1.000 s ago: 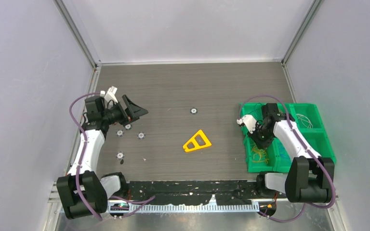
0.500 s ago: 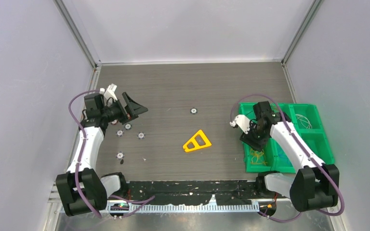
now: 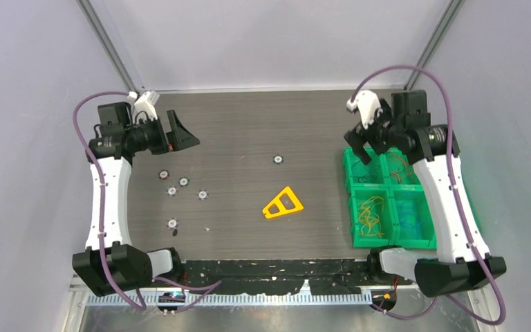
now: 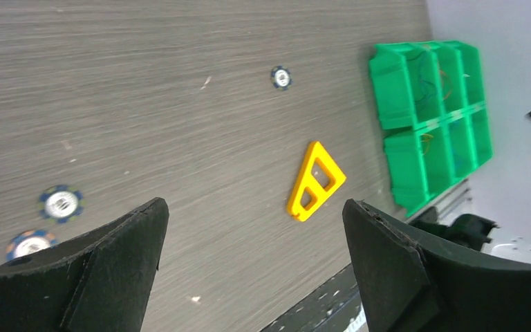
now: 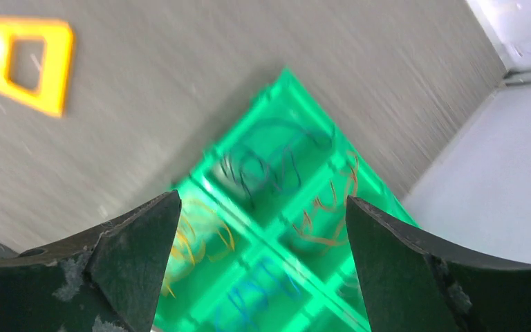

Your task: Untangle the cables

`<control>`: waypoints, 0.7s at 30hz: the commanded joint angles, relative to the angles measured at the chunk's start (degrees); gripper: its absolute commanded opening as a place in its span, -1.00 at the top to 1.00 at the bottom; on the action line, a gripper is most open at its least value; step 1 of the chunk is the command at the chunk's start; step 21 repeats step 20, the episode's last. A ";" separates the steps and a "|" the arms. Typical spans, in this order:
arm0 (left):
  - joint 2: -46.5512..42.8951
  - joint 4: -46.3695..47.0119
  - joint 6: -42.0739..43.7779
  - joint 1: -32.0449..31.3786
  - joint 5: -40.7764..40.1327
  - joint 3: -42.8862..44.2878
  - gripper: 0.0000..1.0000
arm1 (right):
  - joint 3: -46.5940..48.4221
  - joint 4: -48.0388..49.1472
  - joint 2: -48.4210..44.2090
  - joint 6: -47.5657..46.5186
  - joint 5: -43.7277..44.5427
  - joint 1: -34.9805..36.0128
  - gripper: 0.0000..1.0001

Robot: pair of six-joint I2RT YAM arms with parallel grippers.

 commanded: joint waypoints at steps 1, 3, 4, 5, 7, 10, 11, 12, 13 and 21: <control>-1.55 -15.84 11.62 1.27 -7.25 6.85 -0.99 | 7.24 12.62 7.53 21.74 -8.93 0.27 -0.90; -3.49 -17.90 15.17 1.28 -12.31 8.24 -0.99 | 8.53 17.95 10.78 27.11 -11.85 0.37 -0.91; -4.56 -18.58 16.17 1.27 -15.21 8.51 -0.99 | 7.58 21.72 12.31 30.34 -13.07 0.36 -0.90; -5.66 -18.72 16.78 1.28 -17.75 8.21 -0.99 | 6.62 25.72 12.88 31.74 -13.34 0.47 -0.91; -8.05 -18.75 17.68 1.24 -20.22 5.45 -0.99 | 2.21 30.74 14.24 34.90 -13.61 1.10 -0.91; -11.43 -16.92 18.30 0.37 -23.55 0.12 -0.99 | -6.27 35.35 14.96 35.52 -10.90 3.10 -0.91; -12.05 -16.52 18.47 -0.10 -24.72 -1.34 -0.99 | -7.65 36.73 14.92 35.43 -10.17 3.92 -0.91; -12.57 -16.01 18.62 -0.43 -25.54 -2.86 -0.99 | -10.17 37.21 14.55 35.52 -10.01 4.39 -0.91; -13.00 -15.39 18.63 -0.47 -26.07 -4.01 -0.99 | -11.27 38.14 14.27 35.83 -9.93 4.57 -0.91; -13.73 -12.54 16.92 -3.62 -28.68 -4.21 -0.99 | -15.96 37.05 8.47 34.69 -9.65 6.08 -0.90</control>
